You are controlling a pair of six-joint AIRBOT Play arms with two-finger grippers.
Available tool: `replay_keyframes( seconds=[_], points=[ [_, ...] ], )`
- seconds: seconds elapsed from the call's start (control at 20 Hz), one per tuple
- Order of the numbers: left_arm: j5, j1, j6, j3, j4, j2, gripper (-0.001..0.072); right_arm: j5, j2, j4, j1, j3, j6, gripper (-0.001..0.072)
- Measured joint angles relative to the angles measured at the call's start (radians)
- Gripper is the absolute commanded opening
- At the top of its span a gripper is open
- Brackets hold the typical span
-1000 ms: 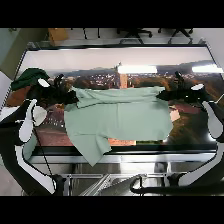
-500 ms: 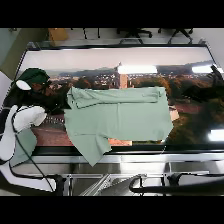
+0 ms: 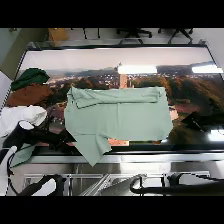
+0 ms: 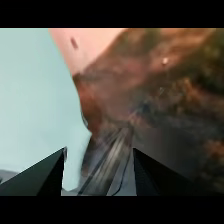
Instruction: Fold the shirts.
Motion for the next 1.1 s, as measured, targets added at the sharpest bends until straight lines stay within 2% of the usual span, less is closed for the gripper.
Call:
replay_keyframes(
  seconds=[0.25,0.35,0.5,0.65,0.7,0.75,0.95,1.1],
  points=[
    [0.145,-0.125,0.065,-0.116,-0.183,-0.015,0.0526,-0.044,-0.004,0.046,0.048,-0.128,-0.044,0.0485],
    [0.2,-0.166,0.112,-0.113,-0.238,-0.06,0.0004,-0.044,-0.014,0.066,0.075,-0.148,-0.058,0.0485],
    [0.229,-0.194,0.166,-0.058,-0.272,-0.116,0.0013,-0.049,-0.029,0.077,0.109,-0.162,-0.072,0.0484],
    [0.169,-0.205,0.187,0.02,-0.299,-0.117,0.0013,-0.05,-0.039,0.087,0.142,-0.168,-0.081,0.048],
    [0.164,-0.206,0.186,0.047,-0.298,-0.104,0.0013,-0.048,-0.042,0.088,0.156,-0.169,-0.084,0.0274],
    [0.148,-0.207,0.178,0.07,-0.293,-0.085,0.0012,-0.052,-0.045,0.076,0.17,-0.171,-0.092,0.0027],
    [0.095,-0.209,0.09,0.143,-0.172,0.017,0.0011,-0.017,-0.034,0.043,0.192,-0.168,-0.102,0.0021],
    [0.023,-0.209,-0.007,0.156,-0.012,0.114,0.0011,0.019,0.008,-0.026,0.174,-0.156,-0.014,0.002]
  ],
)
